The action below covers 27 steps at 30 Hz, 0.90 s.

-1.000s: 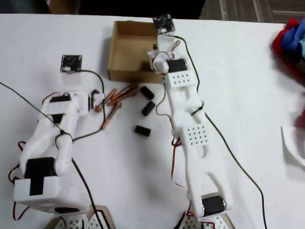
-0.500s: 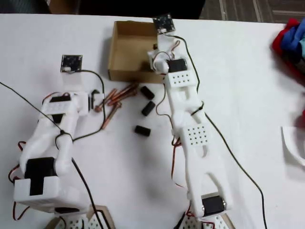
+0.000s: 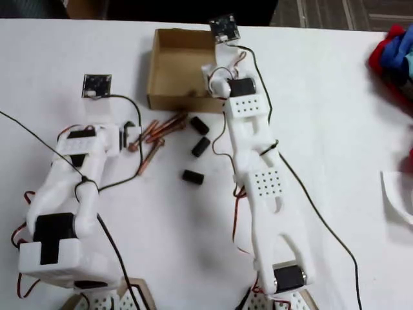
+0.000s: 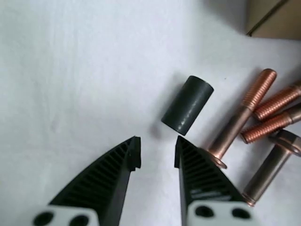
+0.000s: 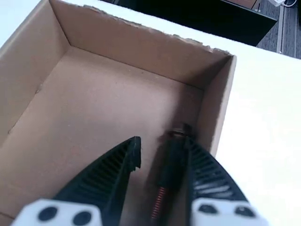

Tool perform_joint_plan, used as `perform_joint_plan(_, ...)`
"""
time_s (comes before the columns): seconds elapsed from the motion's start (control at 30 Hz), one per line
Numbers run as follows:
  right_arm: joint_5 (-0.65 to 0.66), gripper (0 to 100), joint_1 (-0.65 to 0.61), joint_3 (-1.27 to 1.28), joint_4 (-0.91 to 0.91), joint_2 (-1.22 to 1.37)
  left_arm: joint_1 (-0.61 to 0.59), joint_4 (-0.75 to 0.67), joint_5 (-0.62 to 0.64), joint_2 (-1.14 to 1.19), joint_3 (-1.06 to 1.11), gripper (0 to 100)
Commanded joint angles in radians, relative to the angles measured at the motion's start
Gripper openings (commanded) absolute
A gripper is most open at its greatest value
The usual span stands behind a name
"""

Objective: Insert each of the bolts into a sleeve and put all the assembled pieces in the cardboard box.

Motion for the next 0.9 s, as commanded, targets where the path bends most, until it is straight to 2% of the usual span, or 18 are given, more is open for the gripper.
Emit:
perform_joint_plan(0.0, 0.011, 14.0, 0.012, -0.077, 0.041, -0.054, -0.008, 0.005, 0.012, -0.006, -0.036, 14)
perform_joint_plan(0.33, 0.012, 14.1, 0.007, -0.141, 0.503, -0.246, -0.008, 0.011, 0.012, -0.008, -0.042, 14)
perform_joint_plan(0.5, 0.011, 14.3, -0.073, -0.14, 0.783, -0.325, -0.008, 0.012, 0.008, -0.009, -0.041, 14)
perform_joint_plan(0.73, 0.012, 14.1, -0.124, 0.029, 0.796, -0.39, -0.023, 0.012, 0.011, -0.009, -0.039, 14)
perform_joint_plan(0.87, 0.012, 8.4, -0.136, 0.324, 0.797, -0.542, -0.064, 0.012, 0.012, -0.011, -0.044, 14)
